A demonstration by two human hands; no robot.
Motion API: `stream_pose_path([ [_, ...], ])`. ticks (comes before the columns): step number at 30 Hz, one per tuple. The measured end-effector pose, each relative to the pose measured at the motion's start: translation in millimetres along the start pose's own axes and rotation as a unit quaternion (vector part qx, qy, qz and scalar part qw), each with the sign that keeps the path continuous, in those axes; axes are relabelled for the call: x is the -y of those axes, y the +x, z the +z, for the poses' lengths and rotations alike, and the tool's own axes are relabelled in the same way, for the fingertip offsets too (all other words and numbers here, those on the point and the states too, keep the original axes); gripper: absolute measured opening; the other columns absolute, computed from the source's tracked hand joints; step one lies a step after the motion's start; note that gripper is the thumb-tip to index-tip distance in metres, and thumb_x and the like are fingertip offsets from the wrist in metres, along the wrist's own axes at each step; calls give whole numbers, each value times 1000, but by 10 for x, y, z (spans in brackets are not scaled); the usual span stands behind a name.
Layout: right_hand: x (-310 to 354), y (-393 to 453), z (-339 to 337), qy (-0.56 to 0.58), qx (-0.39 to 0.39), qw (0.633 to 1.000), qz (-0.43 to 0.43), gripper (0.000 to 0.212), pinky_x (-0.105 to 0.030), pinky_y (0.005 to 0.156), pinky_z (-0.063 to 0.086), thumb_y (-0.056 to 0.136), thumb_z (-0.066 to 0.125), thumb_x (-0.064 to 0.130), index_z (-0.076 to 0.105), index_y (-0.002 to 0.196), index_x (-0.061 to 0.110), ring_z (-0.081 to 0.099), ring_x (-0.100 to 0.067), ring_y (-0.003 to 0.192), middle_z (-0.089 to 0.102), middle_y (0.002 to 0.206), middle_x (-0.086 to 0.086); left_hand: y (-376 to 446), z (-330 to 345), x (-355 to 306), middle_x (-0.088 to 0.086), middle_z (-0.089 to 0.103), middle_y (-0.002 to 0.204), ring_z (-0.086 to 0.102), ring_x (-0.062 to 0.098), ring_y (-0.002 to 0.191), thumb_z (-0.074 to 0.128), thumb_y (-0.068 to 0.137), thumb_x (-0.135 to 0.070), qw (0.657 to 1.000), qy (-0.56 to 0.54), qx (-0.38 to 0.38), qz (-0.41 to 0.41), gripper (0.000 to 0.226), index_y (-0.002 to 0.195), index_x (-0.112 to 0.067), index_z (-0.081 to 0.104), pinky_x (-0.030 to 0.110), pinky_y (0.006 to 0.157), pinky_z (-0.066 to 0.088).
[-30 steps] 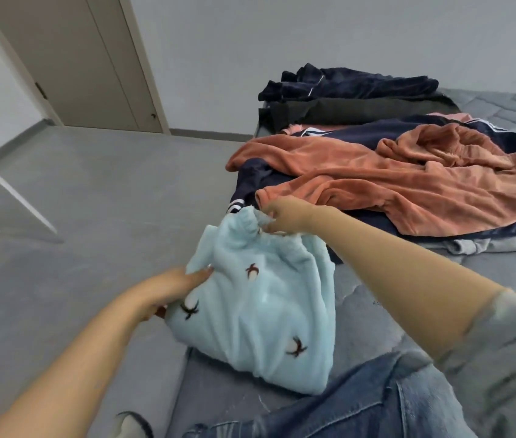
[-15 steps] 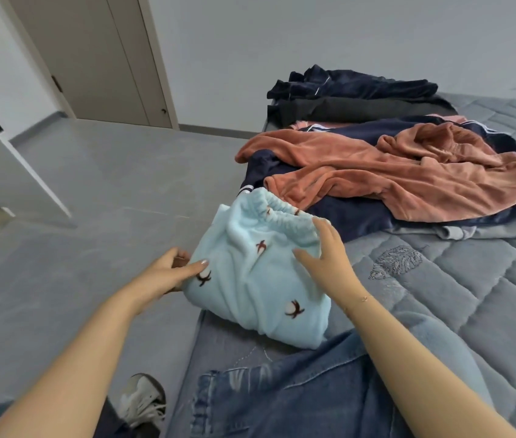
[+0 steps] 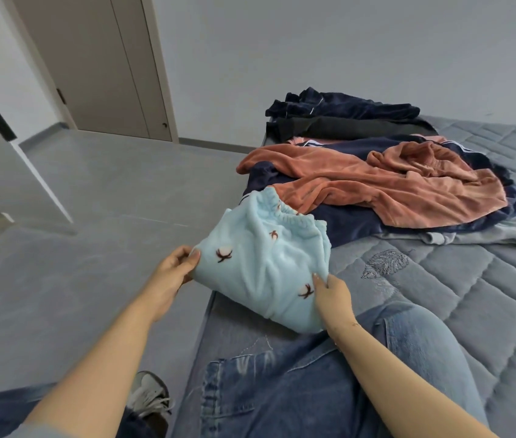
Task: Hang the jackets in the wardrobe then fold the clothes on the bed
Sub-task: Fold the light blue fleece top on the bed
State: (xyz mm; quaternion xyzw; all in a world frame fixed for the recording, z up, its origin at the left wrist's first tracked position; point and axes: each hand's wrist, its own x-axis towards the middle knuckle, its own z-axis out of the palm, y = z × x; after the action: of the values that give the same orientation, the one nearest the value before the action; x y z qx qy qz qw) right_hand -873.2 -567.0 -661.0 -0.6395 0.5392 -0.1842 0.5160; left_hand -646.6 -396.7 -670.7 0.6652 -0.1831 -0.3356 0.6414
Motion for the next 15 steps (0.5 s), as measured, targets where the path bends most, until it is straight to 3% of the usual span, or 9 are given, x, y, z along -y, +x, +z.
stream_pose_path([
  [4, -113, 108, -21, 20, -10, 999, 41, 34, -42, 80, 49, 104, 43, 22, 58, 80, 3, 57, -28, 83, 61, 87, -18, -7, -237, 106, -10, 50, 60, 39, -3, 50, 57, 98, -15, 995, 62, -82, 14, 20, 77, -15, 55, 12, 47, 30],
  [9, -169, 113, -47, 90, 45, 993, 67, 20, -36, 70, 40, 100, 47, 14, 56, 86, 3, 51, -24, 80, 57, 87, -16, 39, -222, 162, 3, 55, 83, 47, 10, 74, 53, 100, -15, 985, 158, -61, -36, 11, 90, -11, 53, 16, 61, 33],
  [11, -115, 115, -71, 86, 39, 996, 0, 10, -40, 72, 48, 92, 51, 8, 58, 97, 2, 59, -27, 84, 63, 97, -15, 159, -126, -81, 3, 55, 99, 50, 14, 91, 50, 101, -17, 985, 161, -45, -44, 7, 107, -13, 52, 11, 62, 34],
  [12, -71, 135, -88, 75, 19, 996, -52, 16, -42, 79, 51, 89, 54, 6, 58, 104, 4, 61, -26, 95, 63, 108, -11, 222, -68, -218, 2, 53, 109, 50, 14, 100, 51, 101, -16, 987, 155, -32, -28, 16, 116, -14, 51, 8, 64, 35],
  [15, 122, 296, -116, -15, -48, 982, -183, 39, -27, 95, 37, 88, 65, 17, 51, 124, 20, 45, -10, 115, 45, 123, 8, 426, 159, -542, -5, 49, 128, 46, 9, 118, 65, 93, -18, 966, 246, 22, 78, 46, 136, -21, 48, 15, 91, 37],
])
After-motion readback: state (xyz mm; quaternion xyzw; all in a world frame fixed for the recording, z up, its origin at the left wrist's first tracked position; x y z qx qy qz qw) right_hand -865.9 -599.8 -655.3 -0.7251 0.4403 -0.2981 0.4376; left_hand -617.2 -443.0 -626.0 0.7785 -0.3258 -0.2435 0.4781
